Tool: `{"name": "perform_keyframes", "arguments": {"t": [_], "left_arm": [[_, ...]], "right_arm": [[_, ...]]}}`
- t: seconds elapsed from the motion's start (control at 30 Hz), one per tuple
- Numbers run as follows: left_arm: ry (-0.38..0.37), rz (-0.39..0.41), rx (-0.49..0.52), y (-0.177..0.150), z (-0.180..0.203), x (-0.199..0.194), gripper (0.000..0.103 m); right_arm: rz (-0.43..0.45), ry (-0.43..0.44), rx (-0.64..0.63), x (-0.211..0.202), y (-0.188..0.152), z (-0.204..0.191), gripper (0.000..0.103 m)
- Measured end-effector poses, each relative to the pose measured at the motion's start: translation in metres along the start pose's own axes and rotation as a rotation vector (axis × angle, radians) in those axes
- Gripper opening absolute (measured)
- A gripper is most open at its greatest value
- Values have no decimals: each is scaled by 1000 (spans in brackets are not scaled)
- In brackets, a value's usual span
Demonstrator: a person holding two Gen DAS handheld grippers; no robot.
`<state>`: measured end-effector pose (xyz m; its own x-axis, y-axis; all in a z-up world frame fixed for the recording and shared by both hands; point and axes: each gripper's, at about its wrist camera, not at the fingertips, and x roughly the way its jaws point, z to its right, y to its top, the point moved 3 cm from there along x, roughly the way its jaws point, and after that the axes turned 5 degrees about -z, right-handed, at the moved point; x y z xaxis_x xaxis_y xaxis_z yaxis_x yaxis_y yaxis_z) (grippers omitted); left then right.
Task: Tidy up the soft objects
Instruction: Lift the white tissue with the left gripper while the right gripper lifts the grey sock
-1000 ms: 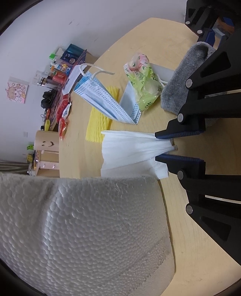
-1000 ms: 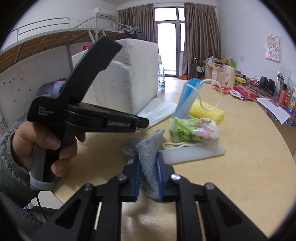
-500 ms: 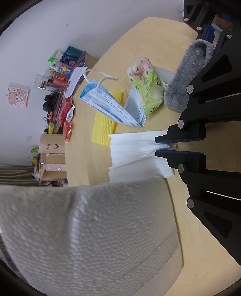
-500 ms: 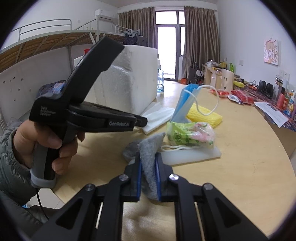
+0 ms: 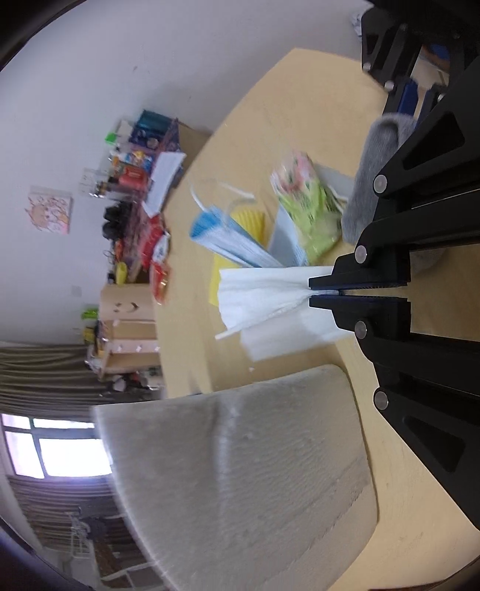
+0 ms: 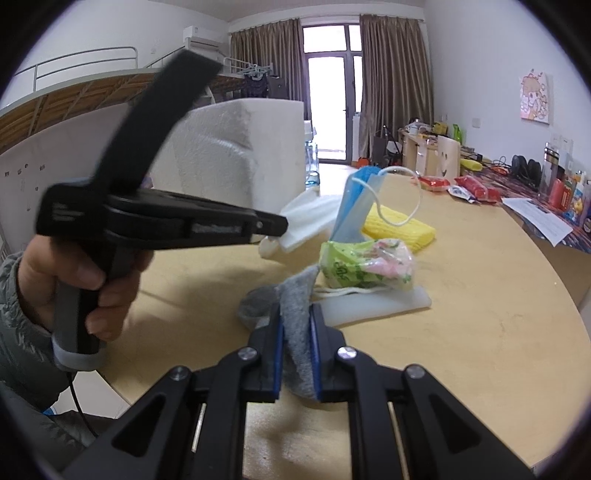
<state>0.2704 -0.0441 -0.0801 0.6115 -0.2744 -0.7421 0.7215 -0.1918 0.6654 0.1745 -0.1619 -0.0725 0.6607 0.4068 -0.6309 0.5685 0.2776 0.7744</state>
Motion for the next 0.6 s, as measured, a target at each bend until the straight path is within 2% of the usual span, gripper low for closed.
{"name": "perform_keyframes", "arguments": {"t": [0.3,0.6], "left_arm": [[-17,137,17,6,3,-52,2],[0,259,22,1,2,-101,2]], "right_arm": [[54,-22,-4,-17,10,-3,12],[134,-58,-18,-40,29,-8,10]]}}
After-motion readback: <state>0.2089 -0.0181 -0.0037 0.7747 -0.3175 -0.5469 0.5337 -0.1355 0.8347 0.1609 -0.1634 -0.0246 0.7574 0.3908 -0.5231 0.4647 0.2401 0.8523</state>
